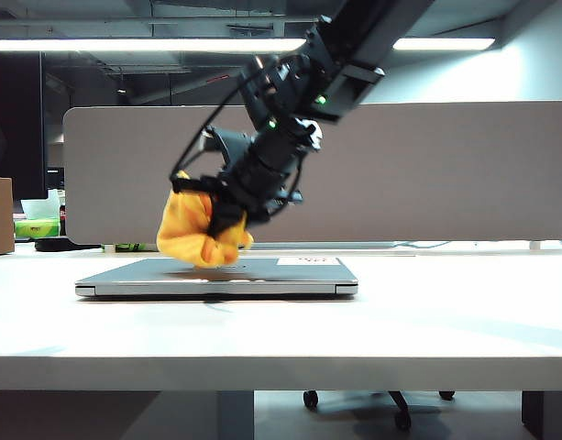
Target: Pick up the rag and use it to wipe the water off the lid of the laptop on the table.
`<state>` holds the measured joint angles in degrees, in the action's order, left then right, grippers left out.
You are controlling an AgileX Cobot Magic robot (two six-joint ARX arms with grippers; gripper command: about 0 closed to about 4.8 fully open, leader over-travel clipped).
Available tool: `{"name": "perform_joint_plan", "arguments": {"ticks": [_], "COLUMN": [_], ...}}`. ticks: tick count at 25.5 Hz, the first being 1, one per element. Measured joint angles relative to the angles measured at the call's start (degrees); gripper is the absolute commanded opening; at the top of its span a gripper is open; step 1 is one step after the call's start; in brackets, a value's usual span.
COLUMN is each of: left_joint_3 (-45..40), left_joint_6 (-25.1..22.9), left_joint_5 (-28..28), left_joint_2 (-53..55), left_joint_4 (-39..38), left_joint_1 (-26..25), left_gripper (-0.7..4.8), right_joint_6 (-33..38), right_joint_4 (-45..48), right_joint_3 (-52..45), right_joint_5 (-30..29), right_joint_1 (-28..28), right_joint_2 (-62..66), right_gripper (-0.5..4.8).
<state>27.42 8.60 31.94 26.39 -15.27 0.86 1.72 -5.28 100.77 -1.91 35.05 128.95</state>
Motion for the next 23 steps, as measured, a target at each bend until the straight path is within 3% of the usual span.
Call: {"name": "perform_joint_plan", "arguments": {"ticks": [5, 10, 20, 23], "left_joint_3": [0.00, 0.00, 0.00, 0.00], "left_joint_6": [0.00, 0.00, 0.00, 0.00], "left_joint_5": [0.00, 0.00, 0.00, 0.00], "left_joint_2": [0.00, 0.00, -0.02, -0.02], "left_joint_4": [0.00, 0.00, 0.00, 0.00], "left_joint_1": [0.00, 0.00, 0.00, 0.00], "left_gripper": [0.21, 0.21, 0.21, 0.21], "right_joint_6": [0.04, 0.04, 0.15, 0.17], "right_joint_4": [1.68, -2.67, -7.85, -10.49], "right_joint_3": [10.14, 19.39, 20.83, 21.09], "right_joint_5": [2.58, 3.83, 3.28, 0.50], "right_joint_1": [-0.57, -0.85, -0.87, -0.85], "right_joint_2": [4.02, 12.79, 16.02, 15.61], "right_gripper": [-0.08, -0.08, -0.08, -0.08]}}
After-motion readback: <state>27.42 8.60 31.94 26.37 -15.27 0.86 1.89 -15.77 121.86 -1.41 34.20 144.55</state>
